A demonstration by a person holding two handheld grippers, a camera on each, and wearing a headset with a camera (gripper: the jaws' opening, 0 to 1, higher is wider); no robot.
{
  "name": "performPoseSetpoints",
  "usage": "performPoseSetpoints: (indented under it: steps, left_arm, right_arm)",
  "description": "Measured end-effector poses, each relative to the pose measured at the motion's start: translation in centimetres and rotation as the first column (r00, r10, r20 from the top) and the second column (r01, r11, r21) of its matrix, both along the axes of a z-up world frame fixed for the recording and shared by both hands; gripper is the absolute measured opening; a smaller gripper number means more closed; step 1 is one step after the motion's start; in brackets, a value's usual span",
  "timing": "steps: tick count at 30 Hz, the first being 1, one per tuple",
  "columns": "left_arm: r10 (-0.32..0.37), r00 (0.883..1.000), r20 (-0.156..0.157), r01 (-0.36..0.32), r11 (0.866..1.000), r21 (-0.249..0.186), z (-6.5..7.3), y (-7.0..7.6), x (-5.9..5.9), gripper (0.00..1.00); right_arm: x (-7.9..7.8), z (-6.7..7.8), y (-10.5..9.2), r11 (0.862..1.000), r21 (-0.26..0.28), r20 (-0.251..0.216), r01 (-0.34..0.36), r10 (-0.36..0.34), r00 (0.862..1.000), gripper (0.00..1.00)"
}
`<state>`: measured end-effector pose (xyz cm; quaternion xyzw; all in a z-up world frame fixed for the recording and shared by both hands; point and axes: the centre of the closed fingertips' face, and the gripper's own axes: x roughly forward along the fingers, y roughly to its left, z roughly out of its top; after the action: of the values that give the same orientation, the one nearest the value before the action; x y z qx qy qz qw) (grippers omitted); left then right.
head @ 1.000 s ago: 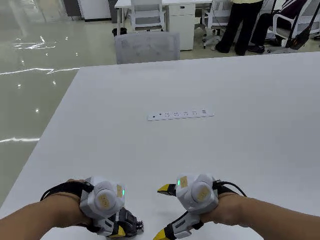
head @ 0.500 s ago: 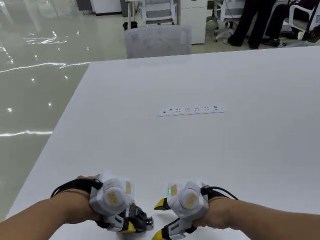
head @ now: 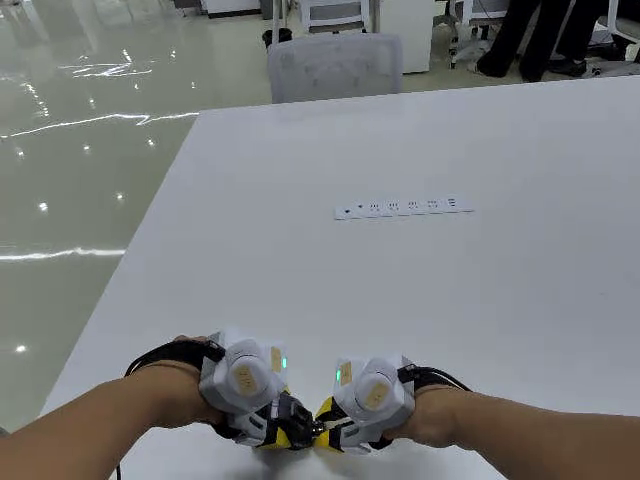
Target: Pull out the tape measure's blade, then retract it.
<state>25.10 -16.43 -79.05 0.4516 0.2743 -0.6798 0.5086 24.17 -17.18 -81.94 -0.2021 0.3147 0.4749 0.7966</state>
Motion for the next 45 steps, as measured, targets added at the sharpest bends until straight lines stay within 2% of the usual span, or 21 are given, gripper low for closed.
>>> performPoseSetpoints:
  steps: [5, 9, 12, 13, 14, 15, 16, 18, 21, 28, 33, 37, 45]
  left_arm:
    - [-0.002, 1.000, -0.001, 0.002, 1.000, 0.000, 0.0, 0.0, 0.0, 0.32]
    - [-0.017, 1.000, -0.005, 0.017, 1.000, -0.004, 0.0, 0.0, -0.1, 0.32]
    - [-0.020, 1.000, -0.009, 0.020, 1.000, -0.004, 0.0, 0.0, 0.0, 0.32]
    - [-0.020, 1.000, -0.009, 0.020, 1.000, -0.004, 0.0, 0.0, 0.0, 0.32]
    - [-0.018, 1.000, -0.010, 0.018, 1.000, -0.005, 0.0, 0.0, 0.0, 0.32]
    - [-0.017, 1.000, -0.012, 0.016, 1.000, -0.008, 0.0, -0.1, 0.0, 0.32]
    - [-0.012, 1.000, -0.014, 0.012, 1.000, -0.010, 0.0, -0.1, 0.1, 0.32]
    - [-0.007, 1.000, -0.013, 0.006, 1.000, -0.012, 0.0, -0.1, 0.2, 0.32]
    - [-0.004, 1.000, -0.012, 0.003, 1.000, -0.025, 0.1, 0.1, 0.1, 0.32]
    - [0.006, 1.000, -0.012, -0.007, 0.999, -0.040, 0.1, 0.0, 0.2, 0.32]
    - [0.020, 0.999, -0.028, -0.022, 0.998, -0.058, 0.3, 0.2, 0.4, 0.32]
    - [0.022, 0.999, -0.039, -0.024, 0.998, -0.054, 0.2, 0.0, 0.4, 0.32]
    - [0.007, 0.999, -0.038, -0.009, 0.999, -0.048, 0.2, 0.0, 0.2, 0.32]
  right_arm:
    - [-0.1, -0.1, 0.0, 0.999, -0.034, 0.011, -0.034, 0.034, 0.999, 0.15]
    - [-0.4, -0.1, 0.1, 1.000, -0.008, 0.018, -0.018, 0.018, 1.000, 0.15]
    - [-0.2, 0.0, 0.1, 0.998, -0.044, 0.029, -0.052, 0.053, 0.998, 0.14]
    - [-0.1, -0.1, 0.1, 0.999, -0.035, 0.016, -0.040, 0.040, 0.999, 0.14]
    - [-0.1, -0.1, 0.1, 1.000, 0.014, -0.036, 0.026, -0.025, 0.999, 0.14]
    - [-0.2, -0.1, 0.0, 0.999, 0.024, -0.044, 0.030, -0.029, 0.999, 0.13]
    - [-0.1, -0.1, -0.2, 1.000, 0.018, -0.028, 0.015, -0.014, 0.999, 0.13]
    - [-0.1, 0.0, -0.3, 0.999, 0.031, -0.052, 0.031, -0.029, 0.998, 0.13]
    - [-0.4, 0.1, -0.7, 1.000, 0.020, -0.071, 0.022, -0.021, 0.997, 0.12]
    - [-0.7, 0.0, -0.9, 1.000, 0.005, -0.067, 0.009, -0.009, 0.998, 0.12]
    - [-0.7, -0.1, -1.5, 1.000, -0.005, -0.068, 0.014, -0.015, 0.998, 0.12]
    - [-1.0, -0.1, -2.5, 1.000, -0.009, -0.073, 0.022, -0.022, 0.997, 0.12]
    - [-1.3, -0.1, -2.7, 1.000, -0.003, -0.073, 0.029, -0.029, 0.997, 0.12]
